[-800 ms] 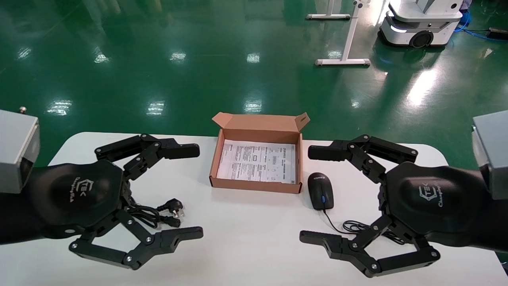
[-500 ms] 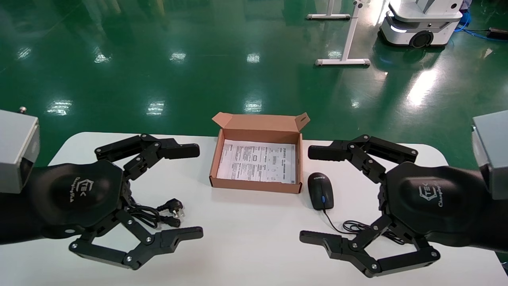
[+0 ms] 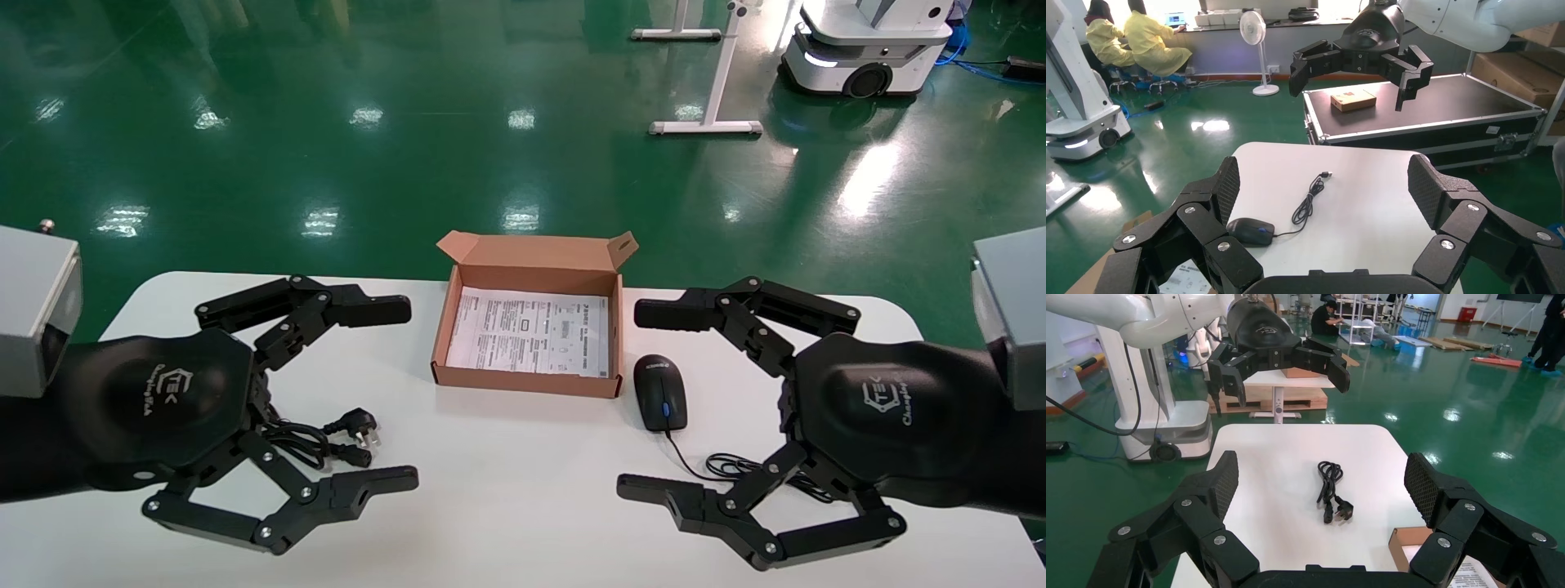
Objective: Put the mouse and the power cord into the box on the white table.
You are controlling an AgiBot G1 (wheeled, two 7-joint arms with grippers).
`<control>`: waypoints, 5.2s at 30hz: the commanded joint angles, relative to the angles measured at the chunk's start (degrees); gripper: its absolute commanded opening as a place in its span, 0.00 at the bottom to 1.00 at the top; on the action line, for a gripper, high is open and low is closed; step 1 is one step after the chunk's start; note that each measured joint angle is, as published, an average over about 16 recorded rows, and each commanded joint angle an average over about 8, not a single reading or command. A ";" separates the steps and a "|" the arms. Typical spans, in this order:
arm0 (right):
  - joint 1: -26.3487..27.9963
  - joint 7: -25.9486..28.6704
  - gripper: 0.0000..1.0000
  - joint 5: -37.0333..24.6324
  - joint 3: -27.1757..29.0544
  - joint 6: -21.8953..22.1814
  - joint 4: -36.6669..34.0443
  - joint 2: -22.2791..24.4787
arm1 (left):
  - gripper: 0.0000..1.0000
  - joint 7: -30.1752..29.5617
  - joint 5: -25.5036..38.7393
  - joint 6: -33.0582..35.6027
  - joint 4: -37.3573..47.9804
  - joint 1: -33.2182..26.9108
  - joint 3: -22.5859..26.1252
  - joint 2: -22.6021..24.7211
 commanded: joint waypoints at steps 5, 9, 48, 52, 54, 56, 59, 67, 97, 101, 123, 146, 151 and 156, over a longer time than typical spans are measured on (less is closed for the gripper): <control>0.00 0.00 1.00 0.00 0.00 0.00 0.00 0.00 | 1.00 0.00 0.00 0.00 0.00 0.00 0.00 0.00; -0.02 0.03 1.00 0.02 0.01 0.00 0.03 0.01 | 1.00 0.07 0.08 -0.03 0.10 -0.09 0.12 0.10; 23.87 -45.12 1.00 -36.66 -28.52 -3.51 -35.99 -7.31 | 1.00 31.19 47.22 1.90 33.44 -32.56 36.41 8.02; 26.44 -48.35 1.00 -39.47 -30.03 -2.81 -42.63 -10.08 | 1.00 35.76 49.60 -0.55 41.71 -34.83 37.18 11.83; 27.42 -49.82 1.00 -40.63 -30.65 -2.50 -45.61 -11.25 | 1.00 37.96 50.37 -1.62 45.37 -35.69 37.43 13.64; 28.21 -51.11 1.00 -41.57 -31.17 -2.21 -48.25 -12.26 | 1.00 39.97 50.83 -2.39 48.54 -36.31 37.63 15.27; 29.25 -52.84 1.00 -42.67 -31.77 -1.73 -51.86 -13.58 | 1.00 42.77 51.16 -2.99 52.67 -36.96 37.83 17.41; 31.57 -55.73 0.71 -44.55 -32.71 0.17 -59.46 -16.44 | 0.97 48.75 51.68 -2.97 60.36 -38.40 38.27 20.83; 32.28 -55.97 0.00 -44.89 -32.85 0.95 -62.14 -17.29 | 0.00 50.31 51.84 -2.52 62.67 -39.01 38.39 21.45; 32.24 -55.96 0.00 -44.87 -32.83 0.92 -62.03 -17.26 | 0.00 50.28 51.82 -2.54 62.56 -38.97 38.37 21.43; 33.27 -56.17 0.00 -44.22 -32.33 0.26 -61.24 -16.21 | 0.00 50.11 50.41 -0.84 62.25 -40.73 37.39 19.89; 45.95 -51.13 0.00 -37.02 -26.60 6.50 -58.88 -24.21 | 0.00 42.02 37.62 -3.42 59.74 -54.73 27.82 18.97; 44.94 -52.30 0.00 -36.68 -26.47 9.33 -62.16 -29.32 | 0.00 43.61 37.09 -4.16 62.14 -54.12 27.51 20.48; 44.14 -53.94 0.00 -36.51 -26.40 11.97 -65.21 -33.39 | 0.00 44.78 37.51 -4.76 64.80 -53.98 27.78 21.08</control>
